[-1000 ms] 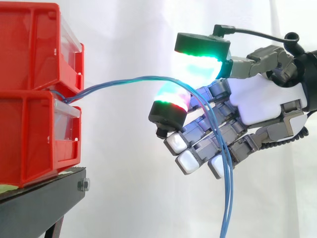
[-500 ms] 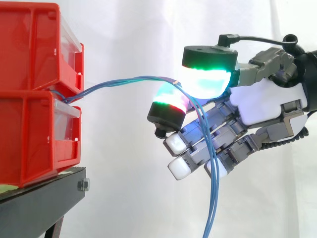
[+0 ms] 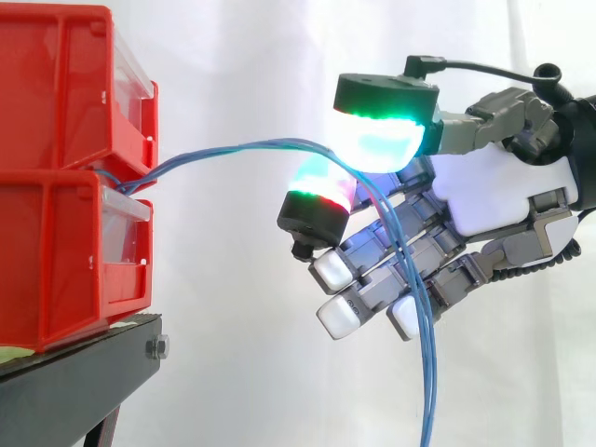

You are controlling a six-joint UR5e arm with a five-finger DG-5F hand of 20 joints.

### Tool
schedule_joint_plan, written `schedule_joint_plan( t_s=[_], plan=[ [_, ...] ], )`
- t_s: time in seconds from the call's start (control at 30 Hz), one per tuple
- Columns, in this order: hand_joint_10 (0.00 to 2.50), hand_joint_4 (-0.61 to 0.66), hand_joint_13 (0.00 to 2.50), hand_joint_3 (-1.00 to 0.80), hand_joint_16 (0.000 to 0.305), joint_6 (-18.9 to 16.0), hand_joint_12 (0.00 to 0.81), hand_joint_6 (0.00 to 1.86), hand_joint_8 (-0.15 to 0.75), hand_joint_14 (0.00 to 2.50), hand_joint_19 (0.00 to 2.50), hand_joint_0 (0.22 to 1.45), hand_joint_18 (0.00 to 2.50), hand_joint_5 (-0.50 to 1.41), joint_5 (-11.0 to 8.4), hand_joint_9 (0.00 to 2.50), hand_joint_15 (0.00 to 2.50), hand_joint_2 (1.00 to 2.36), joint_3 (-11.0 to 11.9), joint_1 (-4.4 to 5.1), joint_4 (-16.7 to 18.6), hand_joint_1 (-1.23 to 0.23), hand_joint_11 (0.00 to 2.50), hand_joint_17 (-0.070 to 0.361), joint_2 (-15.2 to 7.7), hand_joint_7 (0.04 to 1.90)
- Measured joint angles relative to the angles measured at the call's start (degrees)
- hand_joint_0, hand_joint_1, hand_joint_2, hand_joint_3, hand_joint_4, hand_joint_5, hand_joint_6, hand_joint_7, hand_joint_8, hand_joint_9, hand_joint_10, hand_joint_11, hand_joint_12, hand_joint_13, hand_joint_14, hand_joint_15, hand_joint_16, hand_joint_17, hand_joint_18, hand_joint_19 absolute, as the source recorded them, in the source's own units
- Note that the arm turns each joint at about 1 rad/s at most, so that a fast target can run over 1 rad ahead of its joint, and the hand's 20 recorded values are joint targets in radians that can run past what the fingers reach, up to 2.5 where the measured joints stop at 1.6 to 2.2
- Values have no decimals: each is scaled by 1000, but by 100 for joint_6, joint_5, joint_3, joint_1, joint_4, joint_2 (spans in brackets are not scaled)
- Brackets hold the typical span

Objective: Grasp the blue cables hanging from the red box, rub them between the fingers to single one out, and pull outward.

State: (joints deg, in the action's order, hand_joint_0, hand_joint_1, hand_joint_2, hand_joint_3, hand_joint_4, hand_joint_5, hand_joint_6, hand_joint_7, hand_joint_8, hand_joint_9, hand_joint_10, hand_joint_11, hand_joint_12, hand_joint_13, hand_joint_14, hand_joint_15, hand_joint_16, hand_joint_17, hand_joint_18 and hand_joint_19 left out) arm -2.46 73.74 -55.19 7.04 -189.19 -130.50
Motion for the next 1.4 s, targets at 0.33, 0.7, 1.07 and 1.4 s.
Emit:
schedule_joint_plan(
  t_s=[0.33,0.7,1.07,1.4],
  plan=[
    [17,40,634,-453,55,0,399,887,308,15,595,680,791,-198,0,775,453,1003,2,1,-3,-812,785,125,-1,1041],
    [17,28,625,-500,55,0,393,879,292,14,538,773,789,-208,0,747,429,1000,3,4,-4,-912,785,124,1,1025],
    [17,9,585,-500,55,-3,390,880,275,14,509,759,766,-227,0,687,418,1000,7,8,-3,-939,782,124,3,994],
    [18,39,615,-500,54,0,391,835,288,16,599,604,755,-174,0,806,447,1000,49,8,-8,-805,788,122,2,1058]
  ],
)
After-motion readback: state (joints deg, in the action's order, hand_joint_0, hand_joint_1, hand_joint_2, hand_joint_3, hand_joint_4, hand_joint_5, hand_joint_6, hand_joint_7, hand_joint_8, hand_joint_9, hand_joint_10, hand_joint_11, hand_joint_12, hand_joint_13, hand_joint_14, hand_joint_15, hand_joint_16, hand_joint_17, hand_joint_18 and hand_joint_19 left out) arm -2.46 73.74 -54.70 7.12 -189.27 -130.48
